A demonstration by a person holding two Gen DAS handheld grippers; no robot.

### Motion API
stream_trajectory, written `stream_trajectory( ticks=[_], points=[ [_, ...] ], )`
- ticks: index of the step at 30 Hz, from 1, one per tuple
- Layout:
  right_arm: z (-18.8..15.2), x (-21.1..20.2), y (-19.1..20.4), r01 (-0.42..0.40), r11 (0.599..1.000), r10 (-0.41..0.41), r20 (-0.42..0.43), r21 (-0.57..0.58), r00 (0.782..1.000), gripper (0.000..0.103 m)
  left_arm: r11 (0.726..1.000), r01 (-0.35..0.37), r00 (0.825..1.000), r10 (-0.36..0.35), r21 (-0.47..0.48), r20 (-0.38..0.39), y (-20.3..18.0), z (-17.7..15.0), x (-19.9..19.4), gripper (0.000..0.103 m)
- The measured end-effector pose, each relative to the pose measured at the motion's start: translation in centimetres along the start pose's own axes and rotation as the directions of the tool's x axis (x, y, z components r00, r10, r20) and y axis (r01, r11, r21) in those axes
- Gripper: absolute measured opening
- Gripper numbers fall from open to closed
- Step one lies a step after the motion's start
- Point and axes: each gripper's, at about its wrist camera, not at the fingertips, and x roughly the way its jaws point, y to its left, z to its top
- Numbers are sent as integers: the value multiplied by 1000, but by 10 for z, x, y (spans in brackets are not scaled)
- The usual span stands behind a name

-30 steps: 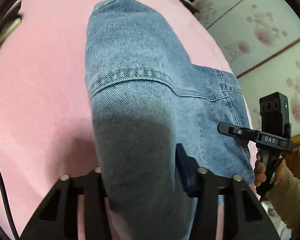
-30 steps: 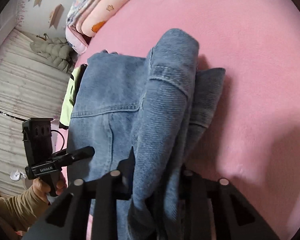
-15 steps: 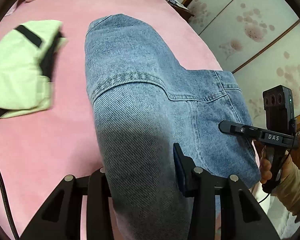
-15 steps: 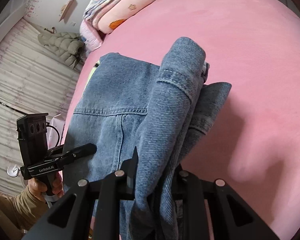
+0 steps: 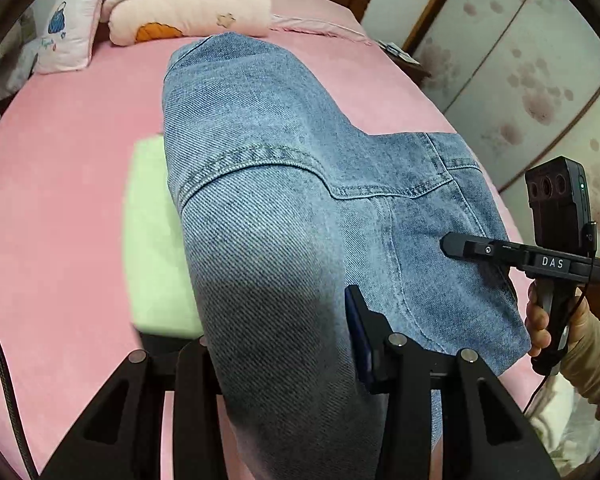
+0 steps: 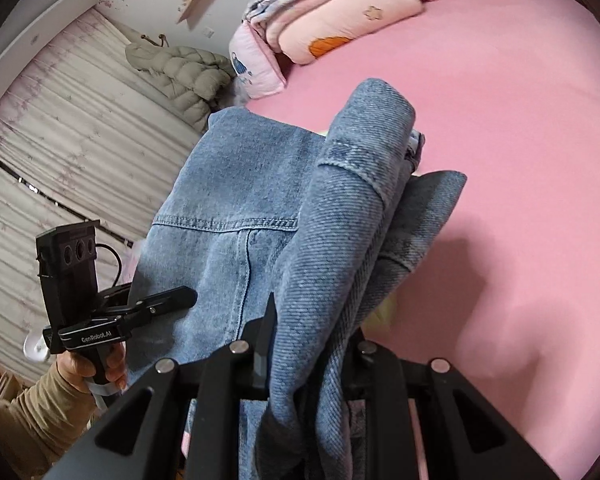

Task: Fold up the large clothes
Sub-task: 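Carry the bundle with both tools and lower it onto the green shirt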

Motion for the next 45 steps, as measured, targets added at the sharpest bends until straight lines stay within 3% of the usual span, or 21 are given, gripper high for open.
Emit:
stream_trajectory(
  ticks=[5, 9, 12, 14, 16, 18, 21, 25, 28, 29, 33, 36, 38, 39, 40, 42, 45],
  points=[
    [53, 88, 3, 11, 1000, -11, 21, 20, 1000, 19, 999, -33, 999, 33, 15, 16, 68, 37, 44, 41],
    [77, 139, -15, 60, 997, -61, 31, 39, 998, 19, 999, -41, 999, 41, -32, 10, 109, 52, 96, 43],
    [85, 177, -32, 164, 986, -163, -13, 39, 987, 22, 994, -85, 996, 83, -63, -36, 129, 44, 139, 57],
    [80, 188, -38, 227, 974, -226, -44, 20, 973, 29, 991, -106, 994, 106, -79, -12, 135, 39, 146, 78],
    [75, 188, -37, 261, 965, -260, -43, 15, 965, 37, 987, -132, 991, 132, -87, -3, 142, 40, 146, 89],
    [70, 183, -34, 321, 947, -321, -47, -4, 946, 47, 986, -131, 991, 131, -103, -4, 149, 38, 141, 89],
    [62, 163, -29, 370, 928, -372, -35, -44, 928, 47, 977, -175, 983, 181, -124, 40, 149, 33, 120, 89],
    [53, 123, -15, 440, 895, -435, 72, -80, 898, 47, 962, -252, 949, 267, -106, 168, 124, 28, 72, 88],
    [48, 106, 11, 459, 878, -437, 165, -137, 884, 47, 957, -280, 931, 289, -71, 223, 95, 30, 57, 69],
    [47, 105, 17, 464, 871, -437, 179, -159, 881, 44, 956, -291, 926, 293, -44, 236, 82, 29, 59, 62],
    [35, 124, 47, 494, 828, -452, 206, -265, 868, 16, 935, -355, 907, 337, 26, 251, 42, 20, 80, 53],
    [35, 146, 43, 506, 820, -471, 189, -268, 862, 13, 920, -391, 906, 387, -12, 170, 49, 15, 109, 47],
    [35, 159, 31, 543, 800, -514, 173, -255, 840, 9, 905, -424, 895, 426, -44, 131, 58, 13, 128, 45],
    [35, 169, 15, 572, 785, -555, 141, -240, 820, 0, 902, -429, 892, 432, -47, 132, 60, 11, 129, 45],
    [34, 174, 3, 567, 793, -558, 107, -223, 823, 0, 903, -427, 893, 429, -46, 134, 62, 9, 132, 45],
    [31, 177, -19, 527, 832, -525, 59, -173, 849, 0, 912, -410, 900, 409, -30, 150, 63, 5, 133, 45],
    [28, 181, -23, 526, 831, -525, 57, -179, 849, 0, 903, -430, 891, 425, 0, 158, 60, 0, 133, 45]
  ],
)
